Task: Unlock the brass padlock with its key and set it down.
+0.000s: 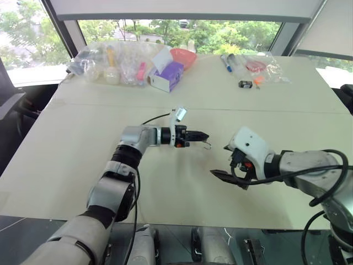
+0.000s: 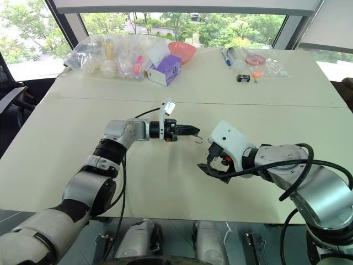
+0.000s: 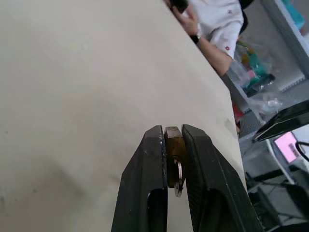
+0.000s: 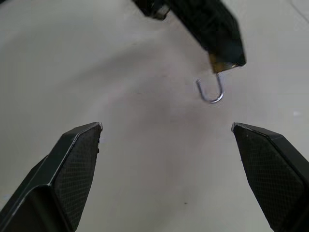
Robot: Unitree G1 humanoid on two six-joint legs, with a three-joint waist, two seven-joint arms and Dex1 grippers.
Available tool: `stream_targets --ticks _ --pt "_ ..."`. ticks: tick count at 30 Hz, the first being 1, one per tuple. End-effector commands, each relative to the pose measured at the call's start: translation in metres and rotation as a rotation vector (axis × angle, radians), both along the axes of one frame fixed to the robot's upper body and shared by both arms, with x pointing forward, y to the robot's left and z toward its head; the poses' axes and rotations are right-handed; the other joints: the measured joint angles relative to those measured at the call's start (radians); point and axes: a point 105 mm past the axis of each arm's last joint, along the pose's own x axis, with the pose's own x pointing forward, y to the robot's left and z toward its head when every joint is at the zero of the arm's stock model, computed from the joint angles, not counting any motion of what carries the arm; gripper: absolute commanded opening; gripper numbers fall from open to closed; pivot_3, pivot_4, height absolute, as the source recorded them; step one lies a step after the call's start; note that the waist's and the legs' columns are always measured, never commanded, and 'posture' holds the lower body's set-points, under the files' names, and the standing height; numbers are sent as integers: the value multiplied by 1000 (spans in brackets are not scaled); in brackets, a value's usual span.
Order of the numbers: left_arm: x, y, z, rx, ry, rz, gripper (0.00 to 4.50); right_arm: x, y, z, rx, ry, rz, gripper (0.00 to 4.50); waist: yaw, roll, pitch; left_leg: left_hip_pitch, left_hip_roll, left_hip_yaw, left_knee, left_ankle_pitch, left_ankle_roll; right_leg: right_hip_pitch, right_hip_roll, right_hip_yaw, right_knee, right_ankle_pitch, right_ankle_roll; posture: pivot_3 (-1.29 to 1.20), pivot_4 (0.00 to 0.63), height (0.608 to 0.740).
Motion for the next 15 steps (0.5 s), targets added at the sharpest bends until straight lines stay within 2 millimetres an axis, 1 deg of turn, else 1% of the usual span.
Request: stream_targets --ticks 1,3,5,7,9,10,11,13,14,15 --pt "7 -2 9 -11 -3 22 74 1 -1 9 -6 -51 -12 4454 0 0 0 0 0 0 0 0 0 0 0 0 0 0 0 0 150 734" --pt "9 -2 6 9 -8 27 1027 2 -1 8 -12 -56 -19 4500 1 0 0 0 0 0 -1 0 0 0 0 0 0 0 0 0 150 734" --pt "10 0 6 29 -19 26 1846 6 -3 8 -17 -67 -34 4500 2 0 0 0 0 0 0 0 0 0 0 0 0 0 0 0 150 734" --pt "12 3 5 53 -29 31 2846 7 -4 7 -19 -72 -38 4500 3 0 0 0 0 0 0 0 0 0 0 0 0 0 0 0 150 734" --pt "15 9 1 113 -87 40 3863 8 -4 7 -21 -74 -37 4500 3 0 0 0 0 0 0 0 0 0 0 0 0 0 0 0 150 734" --pt "18 16 -1 169 -155 44 4313 9 -5 6 -26 -77 -39 4500 3 0 0 0 0 0 0 0 0 0 0 0 0 0 0 0 150 734" --pt "20 21 -2 205 -202 43 4313 9 -5 6 -30 -79 -39 4500 3 0 0 0 0 0 0 0 0 0 0 0 0 0 0 0 150 734" --pt "29 42 21 215 -359 95 4313 12 -7 6 -41 -102 -51 4500 -1 0 0 0 0 0 0 0 0 0 0 0 0 0 0 0 150 734" --pt "30 49 32 203 -415 114 4313 15 -9 6 -43 -115 -62 4500 -4 0 0 0 0 1 0 0 0 0 0 0 0 0 0 0 150 734" --pt "30 54 39 195 -452 123 4313 16 -10 6 -45 -124 -68 4500 -6 0 0 0 1 1 0 0 0 0 0 0 0 0 0 0 150 734"
